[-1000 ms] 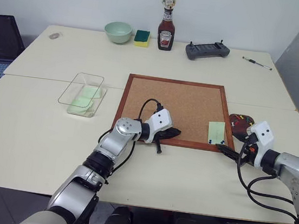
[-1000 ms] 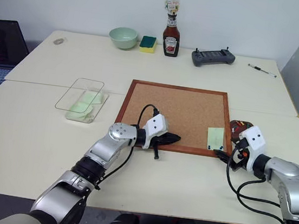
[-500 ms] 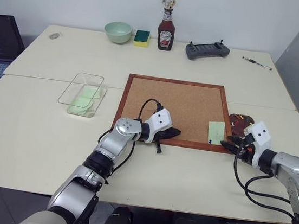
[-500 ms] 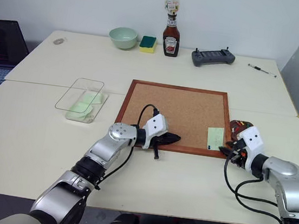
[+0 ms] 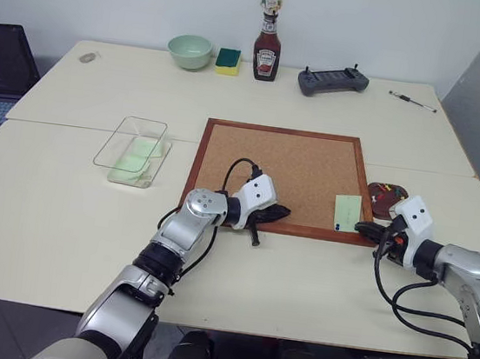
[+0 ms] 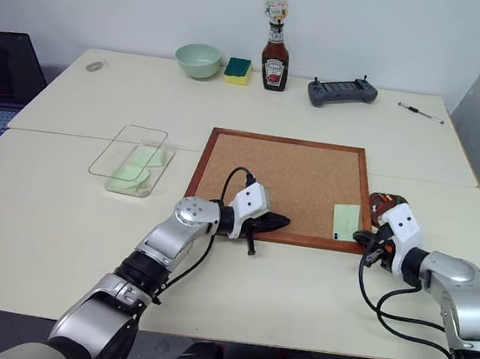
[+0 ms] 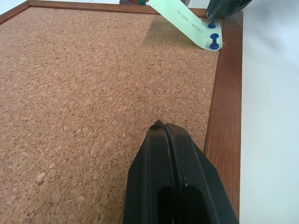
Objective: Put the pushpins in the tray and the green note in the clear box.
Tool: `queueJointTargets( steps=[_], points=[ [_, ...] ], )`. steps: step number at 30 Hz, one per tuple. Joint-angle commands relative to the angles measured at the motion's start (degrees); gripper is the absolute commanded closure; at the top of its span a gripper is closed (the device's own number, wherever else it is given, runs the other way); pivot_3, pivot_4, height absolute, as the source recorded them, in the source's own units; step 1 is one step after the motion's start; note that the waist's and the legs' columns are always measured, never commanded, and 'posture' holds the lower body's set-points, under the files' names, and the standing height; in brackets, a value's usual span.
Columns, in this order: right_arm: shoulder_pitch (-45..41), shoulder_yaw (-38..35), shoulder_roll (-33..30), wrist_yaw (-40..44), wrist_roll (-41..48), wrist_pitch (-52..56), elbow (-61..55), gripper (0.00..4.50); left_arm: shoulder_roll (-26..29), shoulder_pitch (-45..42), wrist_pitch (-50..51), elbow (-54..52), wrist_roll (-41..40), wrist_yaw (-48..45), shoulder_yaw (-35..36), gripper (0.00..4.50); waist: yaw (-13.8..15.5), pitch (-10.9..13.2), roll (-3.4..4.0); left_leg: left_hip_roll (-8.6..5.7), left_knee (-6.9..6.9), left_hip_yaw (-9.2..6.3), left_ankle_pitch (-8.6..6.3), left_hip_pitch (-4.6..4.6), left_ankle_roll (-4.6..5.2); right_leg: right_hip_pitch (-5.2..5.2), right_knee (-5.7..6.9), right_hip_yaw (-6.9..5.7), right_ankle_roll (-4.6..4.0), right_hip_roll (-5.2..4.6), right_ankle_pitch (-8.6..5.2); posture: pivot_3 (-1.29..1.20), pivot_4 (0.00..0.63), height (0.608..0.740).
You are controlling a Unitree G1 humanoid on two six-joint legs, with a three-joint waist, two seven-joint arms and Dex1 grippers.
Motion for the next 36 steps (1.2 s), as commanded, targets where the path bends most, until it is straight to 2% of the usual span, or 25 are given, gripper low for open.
queueJointTargets(
  steps=[1, 18, 26, 36],
  points=[
    [0.0, -3.1, -0.7, 0.6, 2.2, 0.0, -3.7, 4.48, -0.2, 1.5, 0.5, 0.6, 0.9, -0.5, -1.4, 4.5, 0.0, 0.0, 0.0, 0.0, 0.0, 0.0, 0.0, 0.0, 0.0, 0.0, 0.0, 0.0, 0.0, 0.0, 0.0, 0.0, 0.15, 0.74],
    [-1.8, -5.7, -1.2, 0.0, 2.8, -0.7, -3.6, 4.48, 0.2, 1.8, 0.7, 0.2, 1.1, -1.0, -1.7, 4.5, 0.0, 0.0, 0.0, 0.01, 0.0, 0.0, 0.0, 0.0, 0.0, -0.01, 0.0, 0.0, 0.0, 0.0, 0.0, 0.0, 0.15, 0.74],
    [-6.0, -6.5, -3.0, -4.2, -4.2, -8.5, 7.0, 4.48, 0.1, 1.6, 0.5, 0.6, 1.1, -1.0, -1.7, 4.5, -0.1, 0.0, 0.01, 0.01, -0.02, 0.01, 0.0, 0.02, 0.0, -0.01, 0.0, 0.0, 0.0, 0.0, 0.0, 0.0, 0.15, 0.74],
    [-10.8, 0.0, -1.4, -10.7, -15.1, -15.0, 13.9, 4.48, 0.1, 1.8, 0.7, 0.3, 1.0, -1.1, -1.7, 4.5, -0.1, 0.0, 0.02, 0.01, -0.02, 0.04, 0.0, 0.02, 0.0, -0.02, 0.01, 0.02, 0.0, 0.0, 0.0, 0.0, 0.15, 0.74]
  ],
)
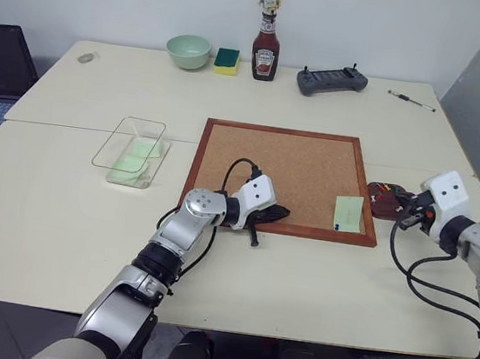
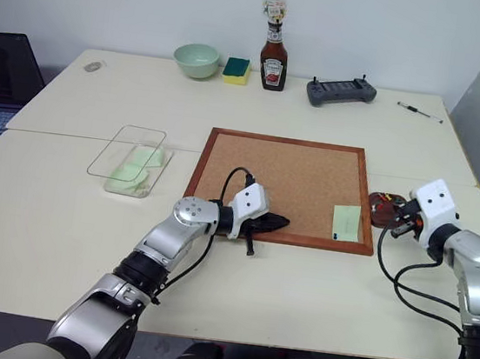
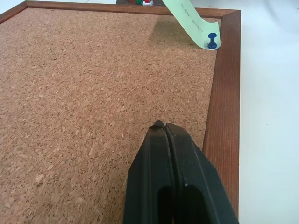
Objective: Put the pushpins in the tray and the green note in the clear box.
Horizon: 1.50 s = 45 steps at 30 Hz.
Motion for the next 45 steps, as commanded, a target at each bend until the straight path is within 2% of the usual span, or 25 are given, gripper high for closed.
queueJointTargets(
  steps=[1, 3, 15, 19, 28, 33, 45],
  points=[
    [-1.9, 1.5, 0.4, -2.2, -3.3, -2.5, 0.7, 4.48, -0.2, 1.7, 0.8, 0.3, 0.9, -0.4, -1.6, 4.5, 0.0, 0.0, 0.0, 0.0, 0.0, 0.0, 0.0, -0.01, 0.0, 0.0, 0.0, 0.0, 0.0, 0.0, 0.0, 0.0, 0.15, 0.74],
    [-2.3, 2.2, 0.6, -2.4, -4.1, -2.6, 1.0, 4.48, -0.2, 1.8, 0.9, 0.2, 1.0, -0.4, -1.6, 4.5, 0.0, 0.0, 0.0, 0.0, 0.0, 0.0, 0.0, -0.01, 0.0, -0.01, 0.0, 0.0, 0.0, 0.0, 0.0, 0.0, 0.15, 0.74],
    [-3.4, 1.7, 1.4, -5.0, -6.0, -2.0, 0.9, 2.19, -0.2, 2.1, 1.1, -0.2, 0.9, -0.2, -1.6, 4.5, 0.0, 0.0, 0.0, 0.0, -0.01, -0.01, 0.0, -0.01, 0.0, -0.01, 0.0, 0.0, -0.01, 0.0, 0.0, 0.0, 0.15, 0.74],
    [-2.2, -0.8, 1.3, -2.9, -2.4, 0.8, -3.2, 1.44, -0.2, 2.0, 1.0, 0.0, 1.0, -0.2, -1.5, 4.5, 0.0, 0.0, 0.01, 0.0, -0.01, 0.0, 0.0, -0.01, 0.0, -0.01, 0.0, 0.0, -0.01, 0.0, 0.0, 0.0, 0.15, 0.74],
    [7.0, -4.6, -2.0, 7.7, 9.2, 12.7, -16.5, 1.44, 0.1, 2.2, 1.1, -0.2, 0.9, -0.3, -1.4, 4.5, 0.1, 0.0, 0.02, 0.0, -0.02, -0.02, -0.01, -0.03, 0.01, 0.0, -0.02, -0.01, -0.01, 0.0, 0.0, 0.0, 0.15, 0.74],
    [8.8, -4.5, -1.1, 9.6, 15.8, 19.8, -21.9, 1.44, 0.3, 2.4, 1.2, -0.3, 0.9, -0.5, -1.5, 4.5, -0.1, 0.0, 0.04, 0.01, 0.0, 0.02, -0.01, 0.02, 0.02, 0.03, 0.0, 0.03, 0.0, 0.01, 0.0, 0.0, 0.15, 0.74],
    [5.7, 3.5, 1.9, 8.5, 13.7, 17.1, -20.4, 1.44, 0.7, 2.4, 1.6, -0.7, 1.0, -0.8, -1.5, 4.5, 0.0, 0.0, 0.04, 0.0, 0.01, 0.0, -0.01, 0.02, 0.02, 0.02, 0.0, 0.0, 0.01, 0.0, 0.0, 0.0, 0.15, 0.74]
  ],
)
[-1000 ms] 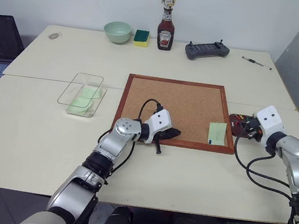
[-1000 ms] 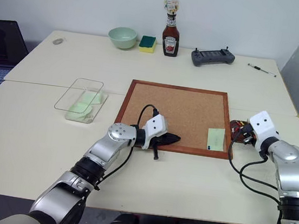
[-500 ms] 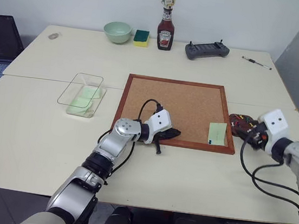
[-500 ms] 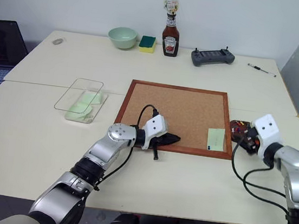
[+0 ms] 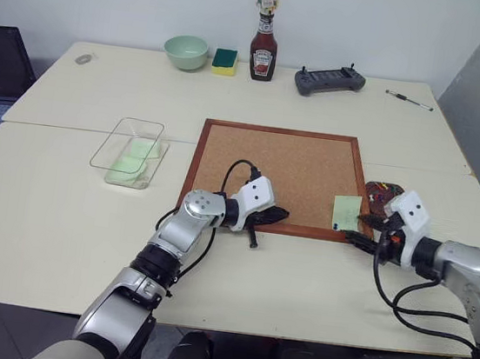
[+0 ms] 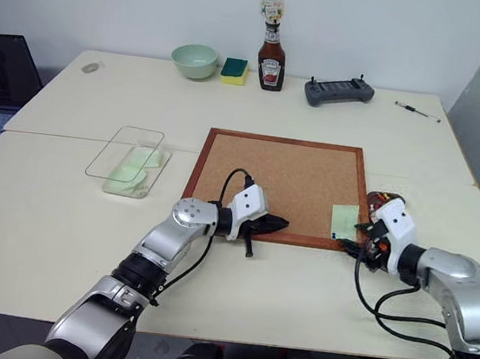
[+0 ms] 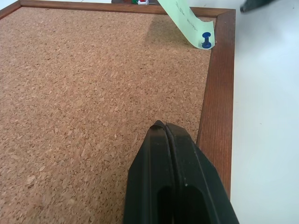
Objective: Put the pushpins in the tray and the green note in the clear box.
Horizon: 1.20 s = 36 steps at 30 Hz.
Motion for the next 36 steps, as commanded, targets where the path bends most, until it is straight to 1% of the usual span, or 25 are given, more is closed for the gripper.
queueJointTargets(
  steps=[1, 7, 9, 10, 15, 22, 28, 36],
  points=[
    [-2.2, 1.3, 0.6, -0.3, -1.2, -2.4, 0.5, 1.44, 0.3, 1.6, 0.8, 0.7, 1.0, -0.6, -1.5, 4.5, 0.0, 0.0, 0.0, 0.0, 0.0, -0.01, 0.0, -0.01, 0.0, 0.0, 0.0, 0.0, 0.0, 0.0, 0.0, 0.0, 0.15, 0.74],
    [-3.1, 3.4, 1.3, -0.2, -2.7, -4.8, 3.4, 1.44, 0.4, 1.8, 1.0, 0.3, 0.9, -0.4, -1.4, 4.5, 0.0, 0.0, 0.0, 0.01, 0.0, -0.01, 0.0, -0.01, 0.0, -0.01, 0.0, -0.01, 0.0, 0.0, 0.0, 0.0, 0.15, 0.74],
    [-3.2, 3.6, 1.4, -0.3, -2.9, -5.3, 4.0, 1.8, 0.4, 1.9, 1.1, 0.1, 0.9, -0.4, -1.4, 4.5, 0.0, 0.0, 0.0, 0.01, -0.01, -0.01, 0.0, -0.01, 0.0, -0.01, 0.0, -0.01, 0.0, 0.0, 0.0, 0.0, 0.15, 0.74],
    [-3.3, 3.8, 1.4, -0.2, -3.0, -5.5, 4.3, 1.89, 0.5, 1.9, 1.1, 0.0, 1.0, -0.4, -1.4, 4.5, 0.0, 0.0, 0.0, 0.01, -0.01, -0.02, 0.0, 0.0, 0.0, -0.01, 0.0, -0.01, 0.0, 0.01, 0.0, 0.0, 0.15, 0.74],
    [-3.3, 4.2, 1.4, 0.0, -3.5, -6.5, 5.3, 3.13, 0.5, 2.0, 1.2, -0.2, 1.0, -0.4, -1.5, 4.5, 0.0, 0.0, 0.0, 0.01, -0.01, -0.02, 0.0, -0.01, 0.0, -0.02, 0.0, -0.01, 0.0, 0.01, 0.0, 0.0, 0.15, 0.74],
    [-3.4, 4.2, 1.6, 0.2, -3.3, -6.5, 5.2, 4.48, 0.6, 2.0, 1.2, -0.3, 0.9, -0.5, -1.5, 4.5, 0.0, 0.0, 0.0, 0.01, -0.01, 0.0, 0.0, -0.01, 0.0, -0.02, 0.0, 0.0, 0.0, 0.01, 0.0, 0.0, 0.15, 0.74],
    [-3.5, 3.6, 1.5, 0.6, -2.6, -6.1, 4.4, 4.49, 0.7, 2.3, 1.2, -0.5, 0.9, -0.6, -1.6, 4.5, 0.0, 0.0, 0.0, 0.02, 0.0, -0.01, 0.0, -0.01, 0.0, -0.02, 0.0, -0.01, 0.0, 0.01, 0.0, 0.0, 0.15, 0.74],
    [-4.3, 1.4, 1.2, 1.2, -0.1, -4.5, 0.4, 4.49, 0.8, 2.6, 1.4, -0.9, 0.9, -0.6, -1.6, 4.5, 0.0, 0.0, 0.0, 0.01, -0.02, -0.01, 0.0, -0.03, 0.0, -0.05, 0.0, 0.0, 0.0, 0.01, 0.0, 0.0, 0.15, 0.74]
  ],
)
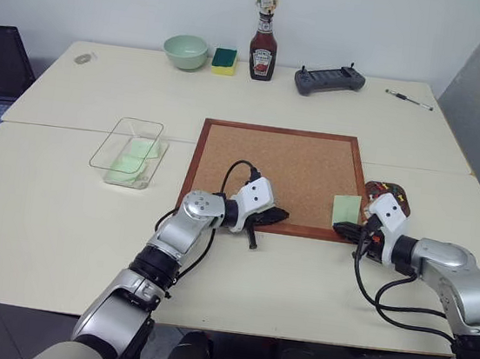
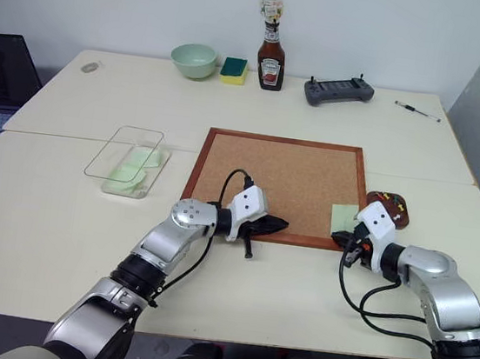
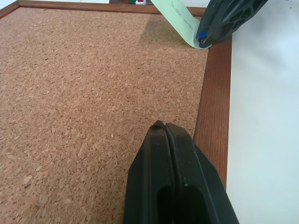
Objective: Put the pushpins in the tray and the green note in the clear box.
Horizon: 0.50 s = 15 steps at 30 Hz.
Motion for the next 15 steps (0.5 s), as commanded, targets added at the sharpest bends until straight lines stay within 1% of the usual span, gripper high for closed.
queueJointTargets(
  steps=[1, 11, 15],
  points=[
    [-2.0, -3.9, -0.7, 0.8, 2.9, -0.3, -5.3, 4.49, 0.4, 1.8, 1.1, 0.6, 0.9, -0.6, -1.5, 4.5, 0.0, 0.0, 0.0, 0.0, 0.0, 0.0, 0.0, 0.0, 0.0, -0.01, 0.0, 0.0, 0.0, 0.0, 0.0, 0.0, 0.15, 0.74],
    [-2.2, -4.9, -1.3, 0.9, 4.6, 1.0, -7.9, 4.49, 0.0, 1.7, 1.1, 0.9, 0.7, -0.4, -1.5, 4.5, 0.0, 0.0, 0.0, 0.0, 0.0, -0.01, 0.0, 0.0, 0.0, 0.01, 0.0, -0.02, 0.0, 0.0, 0.0, 0.0, 0.15, 0.74],
    [-2.8, -4.3, -1.4, 0.7, 4.5, 0.5, -8.2, 4.49, -1.0, 0.9, 1.5, 1.5, -0.2, 1.2, 0.1, 4.5, 0.0, 0.0, 0.0, 0.0, 0.0, 0.0, 0.0, 0.0, 0.0, 0.01, 0.0, -0.01, 0.0, 0.0, 0.0, 0.0, 0.15, 0.74]
  ],
)
